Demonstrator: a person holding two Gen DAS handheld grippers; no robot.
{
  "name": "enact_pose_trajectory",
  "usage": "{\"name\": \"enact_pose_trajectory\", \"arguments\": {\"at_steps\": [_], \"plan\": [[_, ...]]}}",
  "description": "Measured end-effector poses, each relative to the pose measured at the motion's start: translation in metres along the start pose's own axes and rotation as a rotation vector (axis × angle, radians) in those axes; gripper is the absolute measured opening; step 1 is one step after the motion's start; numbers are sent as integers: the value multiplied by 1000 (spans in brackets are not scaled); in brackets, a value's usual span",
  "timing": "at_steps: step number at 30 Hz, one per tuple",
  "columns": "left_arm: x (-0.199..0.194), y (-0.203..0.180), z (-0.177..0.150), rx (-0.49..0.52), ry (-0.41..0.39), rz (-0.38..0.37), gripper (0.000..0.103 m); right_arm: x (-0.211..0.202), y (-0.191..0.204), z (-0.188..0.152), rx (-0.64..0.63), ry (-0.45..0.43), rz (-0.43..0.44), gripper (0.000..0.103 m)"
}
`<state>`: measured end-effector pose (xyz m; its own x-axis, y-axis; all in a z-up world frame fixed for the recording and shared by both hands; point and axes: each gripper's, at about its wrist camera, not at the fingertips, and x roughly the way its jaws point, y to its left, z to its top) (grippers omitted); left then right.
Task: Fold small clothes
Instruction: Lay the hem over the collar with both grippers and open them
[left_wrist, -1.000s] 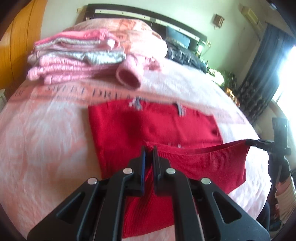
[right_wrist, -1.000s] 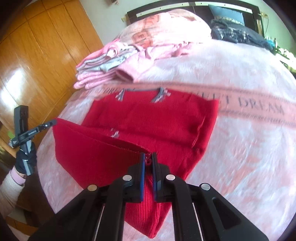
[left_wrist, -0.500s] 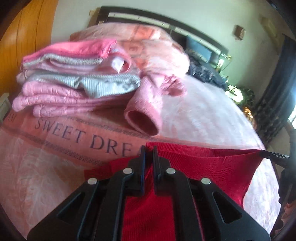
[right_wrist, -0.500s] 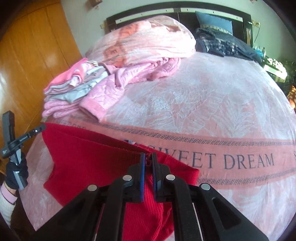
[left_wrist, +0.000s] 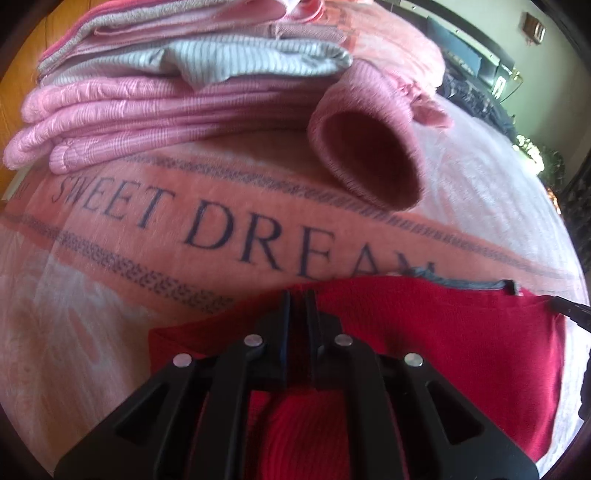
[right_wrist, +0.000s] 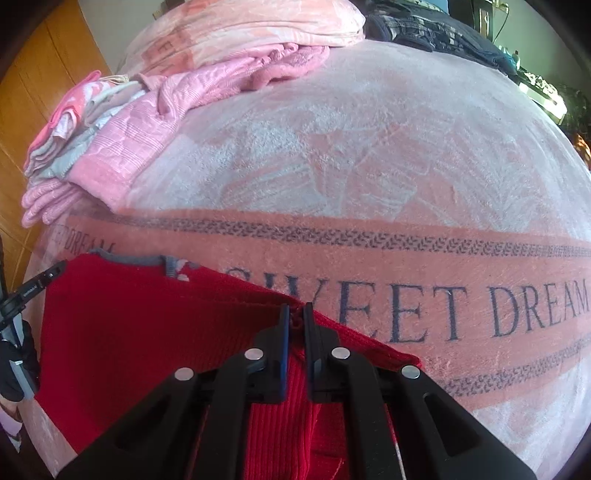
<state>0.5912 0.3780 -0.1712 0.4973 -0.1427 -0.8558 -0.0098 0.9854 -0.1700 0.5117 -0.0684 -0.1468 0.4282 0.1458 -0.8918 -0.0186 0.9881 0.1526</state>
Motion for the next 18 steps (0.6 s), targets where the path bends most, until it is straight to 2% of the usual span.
{"name": "enact_pose_trajectory", "arguments": {"at_steps": [1,3,6,7,10,12,14,18], "plan": [[3,3,0,-11,7,0,15,5,0,-1,3,7,-2,7],[4,10,-1,-41,10,-20,15,11,2,-3,3,17,-14,9],[-4,17,0,-54,4,-12,21,6,-1,-5,21,16,-16,18],[-13,19,0,-66,-14,1,23,-1,-4,-7,40,8,-2,22],[-59,22,-8,-78,-113,1,31,-32,-16,-20,105,-15,81,23],[-85,16,-20,-33,-148,-15,36,-52,-16,-38,83,-10,104,24],[-107,1,-44,47,-148,-22,39,-70,-11,-67,41,-2,117,27],[-126,-30,-99,173,-84,-63,43,-88,-2,-130,-3,66,156,28]]}}
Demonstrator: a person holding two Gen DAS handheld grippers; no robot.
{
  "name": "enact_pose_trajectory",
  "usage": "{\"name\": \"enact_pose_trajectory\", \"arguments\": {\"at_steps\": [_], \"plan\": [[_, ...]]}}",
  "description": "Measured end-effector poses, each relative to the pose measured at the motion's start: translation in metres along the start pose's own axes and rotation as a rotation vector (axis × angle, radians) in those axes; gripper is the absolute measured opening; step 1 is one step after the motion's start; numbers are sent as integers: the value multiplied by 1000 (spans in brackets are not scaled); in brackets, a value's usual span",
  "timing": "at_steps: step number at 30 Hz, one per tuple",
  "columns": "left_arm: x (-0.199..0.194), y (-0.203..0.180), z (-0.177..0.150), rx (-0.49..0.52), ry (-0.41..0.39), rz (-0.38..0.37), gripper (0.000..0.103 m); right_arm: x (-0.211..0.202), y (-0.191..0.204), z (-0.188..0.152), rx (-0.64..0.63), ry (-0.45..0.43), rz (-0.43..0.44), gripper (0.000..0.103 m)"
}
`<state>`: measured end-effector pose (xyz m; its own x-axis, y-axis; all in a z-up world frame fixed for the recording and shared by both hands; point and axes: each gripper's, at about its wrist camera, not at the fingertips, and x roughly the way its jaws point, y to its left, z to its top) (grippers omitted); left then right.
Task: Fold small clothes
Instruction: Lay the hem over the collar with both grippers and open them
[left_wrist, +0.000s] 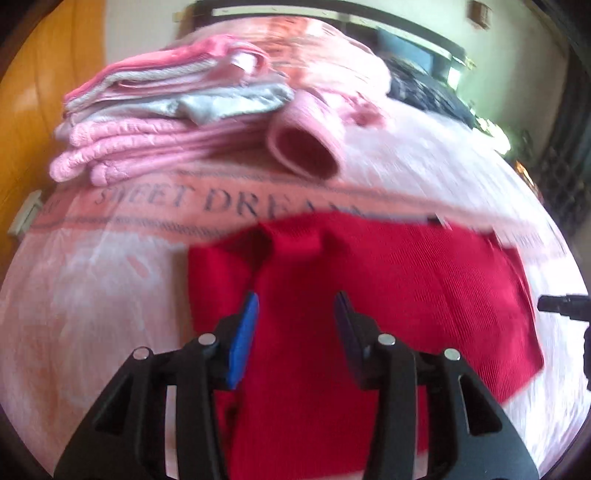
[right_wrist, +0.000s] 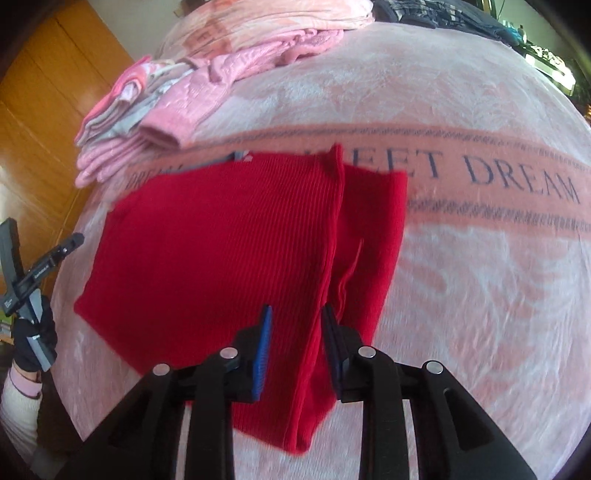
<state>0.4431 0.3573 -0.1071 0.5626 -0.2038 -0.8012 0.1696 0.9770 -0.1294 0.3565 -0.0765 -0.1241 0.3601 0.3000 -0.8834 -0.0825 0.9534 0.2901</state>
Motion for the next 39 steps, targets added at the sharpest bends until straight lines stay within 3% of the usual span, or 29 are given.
{"name": "enact_pose_trajectory", "arguments": {"at_steps": [4,7,9,10,12,19,33,36,37,39], "plan": [[-2,-16,-33,15,58,-20,48,-1,2,-44,18,40,13,28],[5,-17,-47,-11,92,-18,49,3,-1,-56,49,51,23,28],[15,-14,-52,-38,118,-21,49,7,-1,-60,59,65,45,17],[19,-12,-55,-53,136,-25,49,9,-1,-60,60,75,55,7],[26,-8,-61,-77,169,-27,48,9,-1,-60,65,92,35,6],[28,-4,-70,-63,180,-15,48,11,-13,-68,86,114,-15,5],[32,-2,-73,-84,164,-19,50,15,-15,-73,107,95,-19,3],[33,-4,-70,-88,182,-10,49,14,-15,-68,104,109,-10,4],[31,-5,-66,-94,197,-7,47,11,-15,-66,104,112,-1,9],[22,-6,-57,-108,191,-28,44,-7,-17,-61,139,71,36,29]]}}
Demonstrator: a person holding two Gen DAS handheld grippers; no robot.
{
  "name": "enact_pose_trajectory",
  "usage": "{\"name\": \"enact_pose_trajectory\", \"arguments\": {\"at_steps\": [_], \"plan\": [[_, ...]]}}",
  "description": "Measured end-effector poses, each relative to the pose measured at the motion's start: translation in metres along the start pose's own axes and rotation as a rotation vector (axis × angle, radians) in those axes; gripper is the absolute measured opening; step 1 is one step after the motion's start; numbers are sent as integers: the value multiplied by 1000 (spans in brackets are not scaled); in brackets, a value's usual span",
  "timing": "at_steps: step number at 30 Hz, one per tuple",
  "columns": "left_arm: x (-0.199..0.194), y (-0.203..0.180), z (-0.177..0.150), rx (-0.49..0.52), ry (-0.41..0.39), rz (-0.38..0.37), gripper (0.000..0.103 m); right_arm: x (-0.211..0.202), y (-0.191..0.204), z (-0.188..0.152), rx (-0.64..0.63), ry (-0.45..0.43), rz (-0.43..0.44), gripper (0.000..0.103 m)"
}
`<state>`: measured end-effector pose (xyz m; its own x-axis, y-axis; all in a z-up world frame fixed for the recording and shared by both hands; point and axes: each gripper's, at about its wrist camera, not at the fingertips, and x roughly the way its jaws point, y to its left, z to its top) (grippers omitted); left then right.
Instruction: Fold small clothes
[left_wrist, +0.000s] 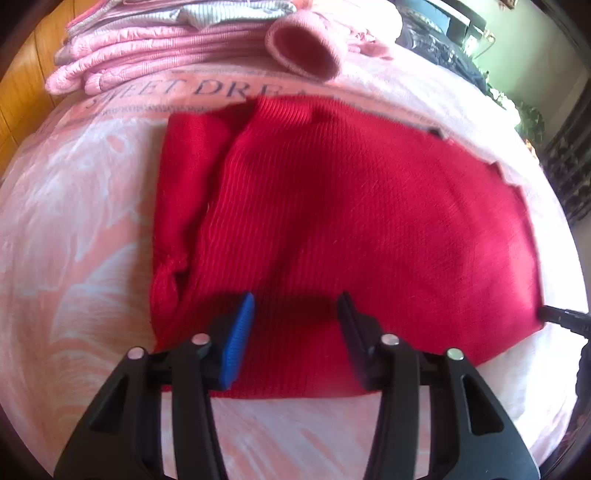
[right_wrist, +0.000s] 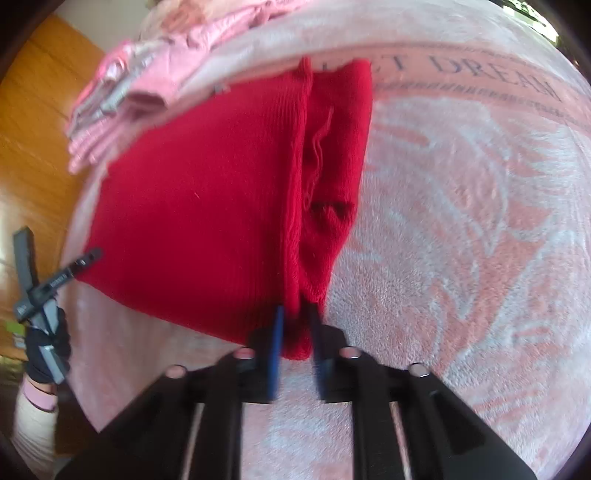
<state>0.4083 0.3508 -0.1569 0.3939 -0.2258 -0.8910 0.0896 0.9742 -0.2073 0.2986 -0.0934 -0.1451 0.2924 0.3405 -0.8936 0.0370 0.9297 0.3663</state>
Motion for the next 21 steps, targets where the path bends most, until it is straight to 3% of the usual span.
{"name": "enact_pose_trajectory", "arguments": {"at_steps": [2,4,8,12,15,17,18,20,21], "plan": [[-22,-6,8,6,-71,-38,51,-18,-4,7,17,-56,-4,55],[-27,-15,16,24,-86,-50,55,-22,-12,17,47,-68,-9,60],[-8,-28,30,51,-50,-32,56,-1,-25,40,117,0,106,61],[14,-24,40,17,-6,-45,56,26,-27,54,124,54,67,63],[27,-18,39,3,25,-43,56,32,-28,59,143,44,85,63],[33,-14,39,-4,29,-63,56,35,-30,61,160,35,93,46],[34,-13,39,-5,27,-71,56,37,-33,62,171,36,96,43],[35,-11,39,-8,29,-80,56,39,-38,64,192,31,132,25],[36,-11,40,-7,31,-85,56,40,-38,63,195,34,157,21]]}}
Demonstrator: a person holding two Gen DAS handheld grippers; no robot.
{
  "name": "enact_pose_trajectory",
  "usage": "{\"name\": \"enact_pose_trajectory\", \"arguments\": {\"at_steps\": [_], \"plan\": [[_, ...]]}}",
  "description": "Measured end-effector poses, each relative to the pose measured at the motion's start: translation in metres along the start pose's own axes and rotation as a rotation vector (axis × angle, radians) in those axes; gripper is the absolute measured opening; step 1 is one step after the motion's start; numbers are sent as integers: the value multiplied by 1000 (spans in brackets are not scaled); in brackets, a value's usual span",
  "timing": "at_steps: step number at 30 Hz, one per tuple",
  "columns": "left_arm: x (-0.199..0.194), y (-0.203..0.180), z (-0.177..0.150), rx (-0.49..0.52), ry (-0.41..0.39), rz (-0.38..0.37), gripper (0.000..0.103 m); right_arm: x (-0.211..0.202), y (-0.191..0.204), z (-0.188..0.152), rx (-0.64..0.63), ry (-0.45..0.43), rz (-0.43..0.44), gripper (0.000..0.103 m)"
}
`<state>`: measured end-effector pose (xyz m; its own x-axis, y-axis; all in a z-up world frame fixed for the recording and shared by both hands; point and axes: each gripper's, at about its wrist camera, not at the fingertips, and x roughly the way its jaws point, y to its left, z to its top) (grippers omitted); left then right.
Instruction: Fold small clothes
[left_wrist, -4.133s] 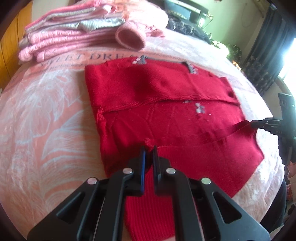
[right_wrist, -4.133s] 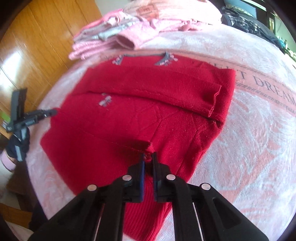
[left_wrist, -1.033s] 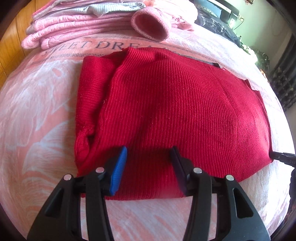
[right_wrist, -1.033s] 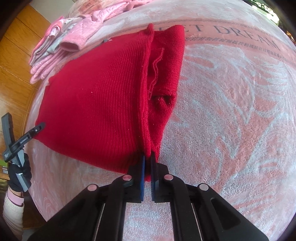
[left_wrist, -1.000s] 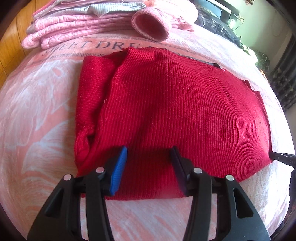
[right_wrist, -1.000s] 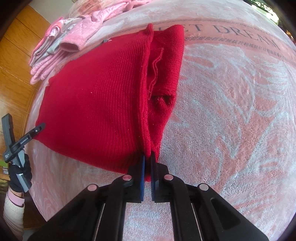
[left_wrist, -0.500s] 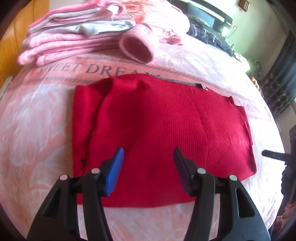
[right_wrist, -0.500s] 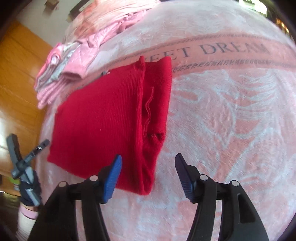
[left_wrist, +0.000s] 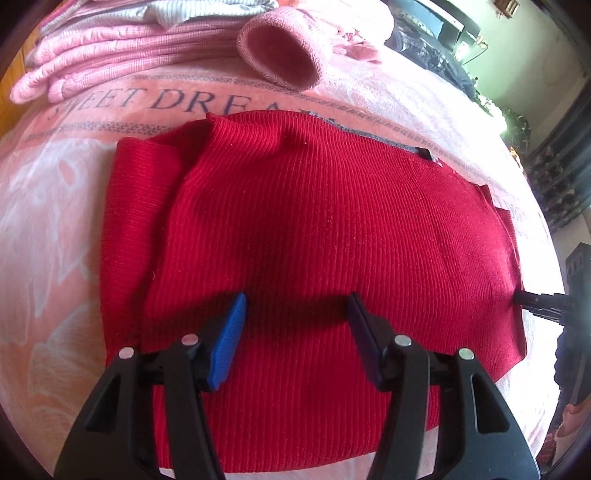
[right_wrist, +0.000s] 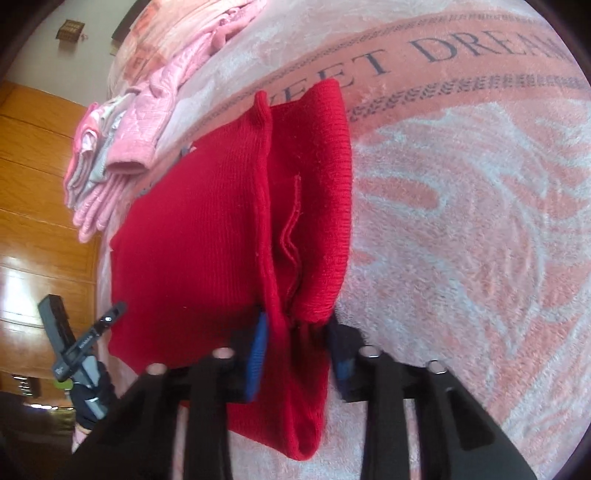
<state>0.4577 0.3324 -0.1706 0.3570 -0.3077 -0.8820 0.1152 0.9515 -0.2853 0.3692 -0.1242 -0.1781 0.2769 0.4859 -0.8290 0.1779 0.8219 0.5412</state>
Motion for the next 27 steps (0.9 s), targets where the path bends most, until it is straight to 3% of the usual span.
{"name": "enact_pose_trajectory", "arguments": {"at_steps": [9,14,17,21,27], "plan": [[3,4,0,19,0,-21,58,3,3,-4,11,-22,-29,16],[-8,10,4,-18,3,-61,54,-10,28,1,15,-33,-60,12],[-28,22,4,-55,-29,-119,54,-26,68,8,-56,-63,-73,11],[-52,38,3,-50,-58,-121,54,-32,140,15,-176,-72,-69,10],[-70,60,-2,-59,-79,-131,54,3,255,7,-365,-26,-22,7]]}}
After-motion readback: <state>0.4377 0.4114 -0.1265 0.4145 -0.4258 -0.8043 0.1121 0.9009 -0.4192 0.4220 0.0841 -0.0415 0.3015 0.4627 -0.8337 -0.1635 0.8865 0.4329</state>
